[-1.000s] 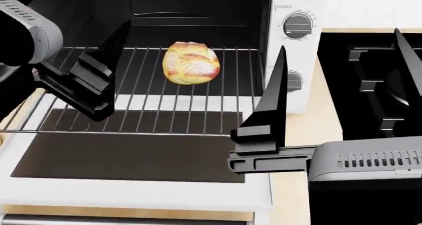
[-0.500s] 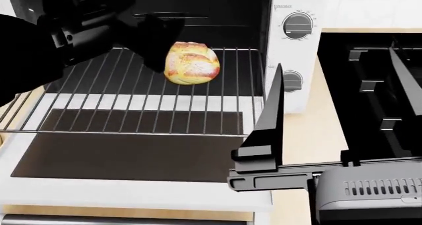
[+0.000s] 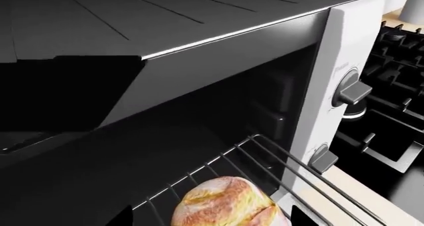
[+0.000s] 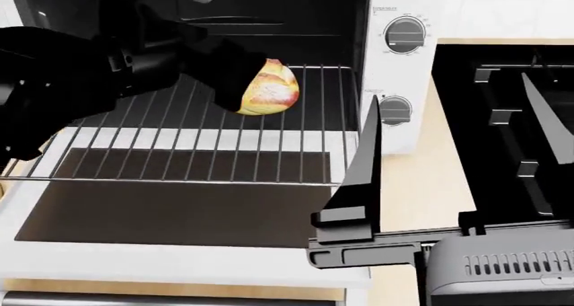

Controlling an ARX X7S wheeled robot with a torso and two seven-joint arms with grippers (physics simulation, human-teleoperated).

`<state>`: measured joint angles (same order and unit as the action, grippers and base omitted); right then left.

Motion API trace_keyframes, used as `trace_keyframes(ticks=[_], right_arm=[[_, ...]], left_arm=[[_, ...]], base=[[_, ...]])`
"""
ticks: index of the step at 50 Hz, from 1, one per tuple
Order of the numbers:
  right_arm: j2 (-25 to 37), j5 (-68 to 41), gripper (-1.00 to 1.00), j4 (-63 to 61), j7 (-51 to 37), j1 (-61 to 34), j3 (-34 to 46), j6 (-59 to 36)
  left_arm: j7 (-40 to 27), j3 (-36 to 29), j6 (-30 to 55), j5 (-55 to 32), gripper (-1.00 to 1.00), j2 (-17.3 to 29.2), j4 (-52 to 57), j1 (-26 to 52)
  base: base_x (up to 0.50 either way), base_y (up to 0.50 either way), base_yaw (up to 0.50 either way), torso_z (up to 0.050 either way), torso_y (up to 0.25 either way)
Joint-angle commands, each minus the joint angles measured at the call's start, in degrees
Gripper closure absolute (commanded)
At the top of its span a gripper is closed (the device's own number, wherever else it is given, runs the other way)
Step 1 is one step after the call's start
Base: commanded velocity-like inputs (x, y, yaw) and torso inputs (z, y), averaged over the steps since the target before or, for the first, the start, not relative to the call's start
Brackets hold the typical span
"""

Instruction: Pick the scone from the rack and place it on the plate on the counter.

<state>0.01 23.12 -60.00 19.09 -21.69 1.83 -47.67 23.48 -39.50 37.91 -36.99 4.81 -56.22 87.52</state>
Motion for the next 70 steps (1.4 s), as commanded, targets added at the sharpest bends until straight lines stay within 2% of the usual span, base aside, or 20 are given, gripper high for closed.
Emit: trace_keyframes(ticks=[1,4,20,29,39,52,53,65,70], right_arm=[[0.0,-0.9,-1.0,0.0,-0.01,1.02,-0.78,0.62],[0.0,-0.8,-1.0,0.0,-0.06,1.01,-0.46,0.65],[0.0,-0.67,-1.0,0.0,0.11,1.11,-0.34,0.6],[0.0,-1.16,-1.0,0.0,0.12,1.89,-0.98,1.16],[0.01,-2.3,-1.0,0.0,0.04,3.29,-2.41,2.16],[0.01,-2.94,-1.0,0.0,0.25,4.66,-3.53,2.9],[0.01,-2.87,-1.0,0.0,0.17,4.81,-3.39,2.91],[0.01,-2.3,-1.0,0.0,-0.03,3.85,-1.26,1.05],[0.02,-2.84,-1.0,0.0,0.23,4.26,-2.39,1.52]], left_arm=[[5.02,-2.91,-5.55,1.61,-1.0,-4.63,-12.9,2.84],[4.84,-5.73,-6.4,-0.88,-1.0,-4.77,-14.16,2.86],[3.23,-30.03,-10.34,-24.19,-1.0,-4.8,-16.02,3.25],[1.89,-39.81,-11.69,-33.05,-1.0,-4.8,-16.26,3.18],[0.68,-46.19,-12.12,-38.8,-1.0,-4.81,-14.88,3.71],[-0.66,-47.8,-12.73,-39.44,-1.0,-4.81,-13.43,3.96],[-1.83,-48.2,-15.42,-37.77,1.0,-4.81,-13.11,3.81],[-3.1,-47.85,-22.18,-37.2,1.0,-4.29,-9.53,5.53],[-16.06,-46.84,-20.48,-38.98,1.0,7.86,15.58,6.08]], base=[[0.0,0.0,0.0,0.0,0.0],[0.0,0.0,0.0,0.0,0.0],[0.0,0.0,0.0,0.0,0.0],[0.0,0.0,0.0,0.0,0.0],[0.0,0.0,0.0,0.0,0.0],[0.0,0.0,0.0,0.0,0.0],[0.0,0.0,0.0,0.0,0.0],[0.0,0.0,0.0,0.0,0.0],[0.0,0.0,0.0,0.0,0.0]])
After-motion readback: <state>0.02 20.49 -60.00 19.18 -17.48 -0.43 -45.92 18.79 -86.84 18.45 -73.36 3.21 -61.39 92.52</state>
